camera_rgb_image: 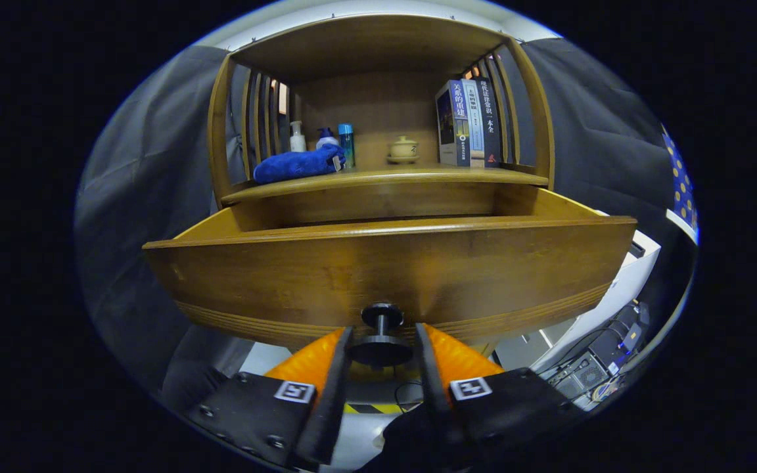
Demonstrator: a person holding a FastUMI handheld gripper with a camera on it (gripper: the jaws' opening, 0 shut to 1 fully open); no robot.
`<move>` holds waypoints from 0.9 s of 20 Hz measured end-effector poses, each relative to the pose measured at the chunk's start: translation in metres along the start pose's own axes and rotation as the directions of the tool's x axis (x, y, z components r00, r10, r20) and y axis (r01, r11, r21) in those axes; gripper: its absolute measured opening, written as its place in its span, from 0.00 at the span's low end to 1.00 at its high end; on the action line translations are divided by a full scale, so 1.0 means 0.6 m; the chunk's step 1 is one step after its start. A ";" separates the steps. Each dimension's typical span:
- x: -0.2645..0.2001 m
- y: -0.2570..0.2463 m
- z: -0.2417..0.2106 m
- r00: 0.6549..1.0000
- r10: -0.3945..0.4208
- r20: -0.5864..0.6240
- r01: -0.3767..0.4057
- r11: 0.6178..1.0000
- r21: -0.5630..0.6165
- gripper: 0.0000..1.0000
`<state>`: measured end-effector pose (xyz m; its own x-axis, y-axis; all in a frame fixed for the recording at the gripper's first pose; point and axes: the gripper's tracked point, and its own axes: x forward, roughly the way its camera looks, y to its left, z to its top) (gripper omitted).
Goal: Pull open the drawer, take out the items inside it, and place them on the countertop above the cabinet.
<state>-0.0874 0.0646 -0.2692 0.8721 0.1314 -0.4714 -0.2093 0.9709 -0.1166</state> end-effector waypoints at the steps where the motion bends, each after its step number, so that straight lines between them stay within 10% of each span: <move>1: -0.003 0.000 0.012 1.000 0.000 0.006 0.000 1.000 0.006 0.71; 4: -0.021 0.004 0.052 0.999 0.008 0.033 -0.009 1.000 0.007 1.00; 18: -0.052 0.020 0.200 0.997 0.042 0.064 -0.046 0.997 0.061 0.99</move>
<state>-0.0640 0.0961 -0.1512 0.8891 0.1851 -0.4187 -0.2222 0.9741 -0.0413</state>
